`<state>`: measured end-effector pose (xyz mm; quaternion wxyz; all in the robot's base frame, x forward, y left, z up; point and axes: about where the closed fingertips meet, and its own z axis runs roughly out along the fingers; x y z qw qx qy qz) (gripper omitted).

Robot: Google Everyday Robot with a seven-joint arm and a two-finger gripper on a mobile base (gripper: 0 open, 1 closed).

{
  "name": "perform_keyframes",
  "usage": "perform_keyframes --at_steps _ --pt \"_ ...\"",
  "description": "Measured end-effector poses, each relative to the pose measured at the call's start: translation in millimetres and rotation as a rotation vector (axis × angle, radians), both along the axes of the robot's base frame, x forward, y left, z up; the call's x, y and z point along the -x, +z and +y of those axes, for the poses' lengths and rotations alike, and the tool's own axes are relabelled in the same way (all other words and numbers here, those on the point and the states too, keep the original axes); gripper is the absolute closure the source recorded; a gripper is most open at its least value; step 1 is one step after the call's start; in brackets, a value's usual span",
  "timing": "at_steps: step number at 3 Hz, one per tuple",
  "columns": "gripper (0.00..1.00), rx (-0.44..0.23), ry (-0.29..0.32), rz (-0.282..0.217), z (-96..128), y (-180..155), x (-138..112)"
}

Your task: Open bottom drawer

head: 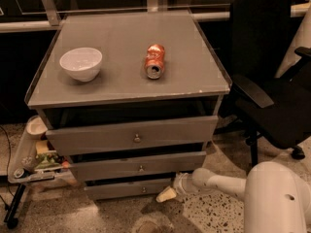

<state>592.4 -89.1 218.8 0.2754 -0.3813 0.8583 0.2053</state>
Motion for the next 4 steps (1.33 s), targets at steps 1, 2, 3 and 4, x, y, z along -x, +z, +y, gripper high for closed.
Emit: perform_keyframes --at_steps 1,2,3,4 --pt "0.00 -0.007 -0.007 0.013 -2 -12 -4" --pt "0.00 -0.012 0.001 0.033 -3 -24 0" --pt "0.00 -0.017 0.008 0.057 -4 -28 10" --pt "0.18 -0.017 0.008 0.057 -4 -28 10"
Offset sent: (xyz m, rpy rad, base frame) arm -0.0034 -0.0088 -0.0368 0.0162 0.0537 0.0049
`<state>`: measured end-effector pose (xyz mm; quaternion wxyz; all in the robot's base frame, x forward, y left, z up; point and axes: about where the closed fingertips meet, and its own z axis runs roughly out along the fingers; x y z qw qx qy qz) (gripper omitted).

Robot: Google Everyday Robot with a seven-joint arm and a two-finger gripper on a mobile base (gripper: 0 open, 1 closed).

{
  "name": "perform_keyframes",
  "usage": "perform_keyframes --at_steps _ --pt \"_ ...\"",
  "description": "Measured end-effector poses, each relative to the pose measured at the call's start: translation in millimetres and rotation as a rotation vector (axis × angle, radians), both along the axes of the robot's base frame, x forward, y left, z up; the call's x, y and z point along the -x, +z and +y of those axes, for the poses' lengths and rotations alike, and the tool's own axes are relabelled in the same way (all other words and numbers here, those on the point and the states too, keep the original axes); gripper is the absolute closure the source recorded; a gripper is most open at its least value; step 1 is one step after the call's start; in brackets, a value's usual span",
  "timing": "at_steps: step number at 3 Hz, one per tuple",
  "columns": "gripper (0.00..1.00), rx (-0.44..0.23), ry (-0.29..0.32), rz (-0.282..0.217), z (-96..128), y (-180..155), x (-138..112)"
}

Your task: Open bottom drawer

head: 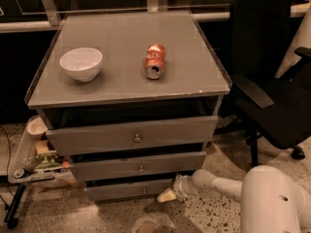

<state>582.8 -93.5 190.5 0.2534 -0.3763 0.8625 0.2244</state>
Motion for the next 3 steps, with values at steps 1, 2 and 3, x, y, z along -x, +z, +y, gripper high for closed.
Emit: perform_keyframes --at_steps 1,2,3 --pt "0.41 0.000 0.000 0.000 0.0 0.0 0.0" --pt "0.64 0.000 0.000 0.000 0.0 0.0 0.0" --pt "0.87 0.000 0.000 0.000 0.1 0.0 0.0"
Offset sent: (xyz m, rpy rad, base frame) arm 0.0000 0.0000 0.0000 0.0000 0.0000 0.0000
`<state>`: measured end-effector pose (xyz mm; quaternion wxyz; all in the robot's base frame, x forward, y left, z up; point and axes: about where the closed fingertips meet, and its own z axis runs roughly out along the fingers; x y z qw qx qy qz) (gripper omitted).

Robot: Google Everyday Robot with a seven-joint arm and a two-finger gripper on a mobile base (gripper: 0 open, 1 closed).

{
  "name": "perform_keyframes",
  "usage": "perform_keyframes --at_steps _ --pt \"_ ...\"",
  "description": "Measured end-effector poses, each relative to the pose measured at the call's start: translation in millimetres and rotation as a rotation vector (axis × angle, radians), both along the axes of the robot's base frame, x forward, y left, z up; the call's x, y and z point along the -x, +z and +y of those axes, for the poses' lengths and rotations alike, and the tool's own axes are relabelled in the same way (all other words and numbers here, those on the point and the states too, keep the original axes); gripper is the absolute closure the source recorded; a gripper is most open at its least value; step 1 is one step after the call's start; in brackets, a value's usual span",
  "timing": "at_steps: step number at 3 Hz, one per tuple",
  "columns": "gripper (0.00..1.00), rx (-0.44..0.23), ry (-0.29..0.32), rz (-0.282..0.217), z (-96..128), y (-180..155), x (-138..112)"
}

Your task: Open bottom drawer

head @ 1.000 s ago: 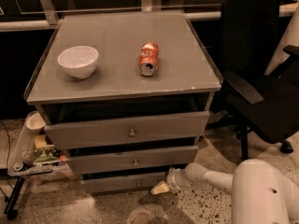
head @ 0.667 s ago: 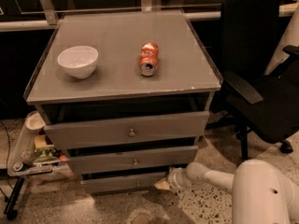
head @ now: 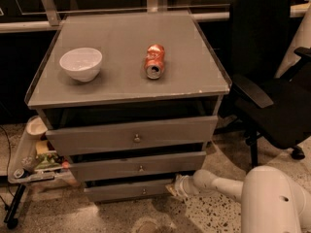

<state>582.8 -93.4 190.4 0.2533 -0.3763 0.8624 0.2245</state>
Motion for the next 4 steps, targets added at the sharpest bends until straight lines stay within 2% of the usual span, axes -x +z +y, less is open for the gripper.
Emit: perform_keyframes --at_steps 1,4 --pt "1.00 0.000 0.000 0.000 0 0 0" --pt "1.00 0.000 0.000 0.000 0 13 -2"
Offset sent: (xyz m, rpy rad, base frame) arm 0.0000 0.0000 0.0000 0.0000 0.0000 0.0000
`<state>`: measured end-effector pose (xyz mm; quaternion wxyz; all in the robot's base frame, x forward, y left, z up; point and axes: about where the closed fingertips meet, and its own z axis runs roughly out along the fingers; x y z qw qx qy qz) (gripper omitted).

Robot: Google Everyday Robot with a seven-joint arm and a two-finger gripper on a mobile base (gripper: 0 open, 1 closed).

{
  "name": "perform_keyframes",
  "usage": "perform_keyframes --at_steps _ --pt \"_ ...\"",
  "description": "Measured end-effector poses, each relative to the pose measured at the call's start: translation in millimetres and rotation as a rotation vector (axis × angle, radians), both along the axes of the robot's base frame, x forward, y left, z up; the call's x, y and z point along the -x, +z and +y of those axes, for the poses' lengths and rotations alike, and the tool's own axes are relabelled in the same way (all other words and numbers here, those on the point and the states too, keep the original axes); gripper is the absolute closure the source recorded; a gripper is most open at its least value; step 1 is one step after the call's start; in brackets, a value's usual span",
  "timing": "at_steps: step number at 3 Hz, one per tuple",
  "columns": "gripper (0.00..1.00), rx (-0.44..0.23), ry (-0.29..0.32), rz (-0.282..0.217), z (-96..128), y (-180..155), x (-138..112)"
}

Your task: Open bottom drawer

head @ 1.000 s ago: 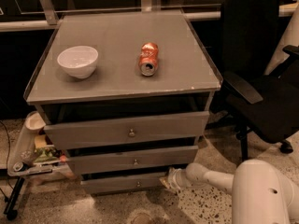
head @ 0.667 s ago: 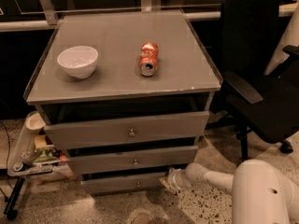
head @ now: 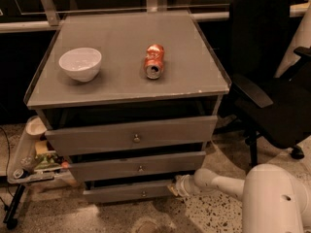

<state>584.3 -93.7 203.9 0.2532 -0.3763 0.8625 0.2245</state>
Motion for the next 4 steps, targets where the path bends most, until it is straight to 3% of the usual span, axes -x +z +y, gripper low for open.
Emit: perform_keyframes --at_steps 3,4 --pt "1.00 0.005 -0.007 0.003 -12 5 -4" --pt "1.00 0.002 0.005 0.044 -11 2 20"
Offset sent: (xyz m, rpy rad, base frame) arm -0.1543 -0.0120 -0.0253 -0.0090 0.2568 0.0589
